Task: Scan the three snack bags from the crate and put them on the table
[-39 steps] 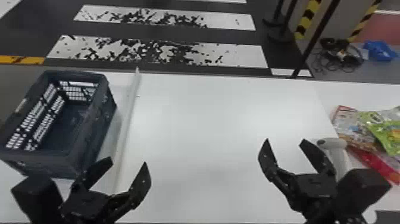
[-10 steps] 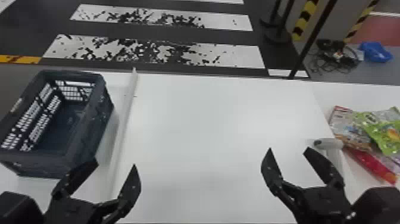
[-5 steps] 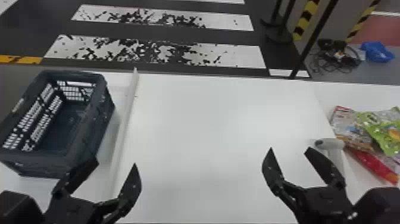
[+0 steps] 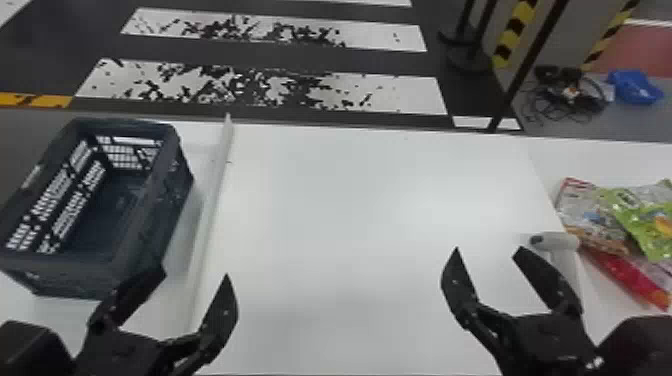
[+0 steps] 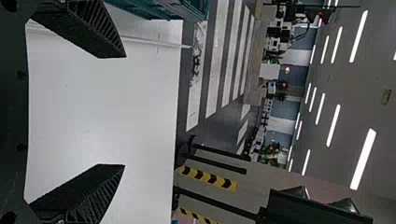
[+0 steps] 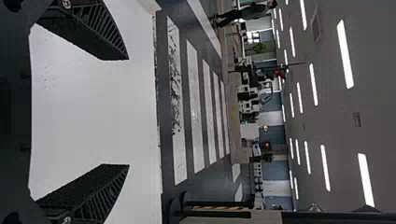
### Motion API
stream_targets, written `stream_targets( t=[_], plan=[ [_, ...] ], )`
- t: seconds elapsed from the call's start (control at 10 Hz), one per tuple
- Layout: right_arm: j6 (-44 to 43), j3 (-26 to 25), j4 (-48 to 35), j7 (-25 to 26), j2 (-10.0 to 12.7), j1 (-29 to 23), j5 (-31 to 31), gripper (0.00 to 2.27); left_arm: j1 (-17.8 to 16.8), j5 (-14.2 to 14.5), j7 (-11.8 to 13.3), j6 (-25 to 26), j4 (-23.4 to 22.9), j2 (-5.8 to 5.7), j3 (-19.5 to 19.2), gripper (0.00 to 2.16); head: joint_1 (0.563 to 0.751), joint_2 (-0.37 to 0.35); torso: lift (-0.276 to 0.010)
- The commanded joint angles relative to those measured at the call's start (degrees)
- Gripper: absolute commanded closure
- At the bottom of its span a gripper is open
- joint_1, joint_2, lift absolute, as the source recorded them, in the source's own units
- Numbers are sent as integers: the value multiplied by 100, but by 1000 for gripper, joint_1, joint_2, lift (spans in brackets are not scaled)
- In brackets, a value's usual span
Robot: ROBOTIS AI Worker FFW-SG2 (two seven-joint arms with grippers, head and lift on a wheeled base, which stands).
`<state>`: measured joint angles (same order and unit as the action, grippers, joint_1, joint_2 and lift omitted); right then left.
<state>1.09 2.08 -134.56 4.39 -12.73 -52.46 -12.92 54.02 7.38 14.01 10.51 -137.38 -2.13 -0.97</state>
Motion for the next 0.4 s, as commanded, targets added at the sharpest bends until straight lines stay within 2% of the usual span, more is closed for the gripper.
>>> stream_targets(
  t=[0.0, 0.3],
  plan=[
    [-7, -6, -9, 0, -2, -1, 0, 53, -5, 0, -4, -17, -8, -7, 0, 19, 695, -70, -94],
    [-25, -15, -18, 0, -2, -19, 0, 53, 4, 0, 5, -17, 1, -16, 9, 19, 695, -72, -94]
  ],
)
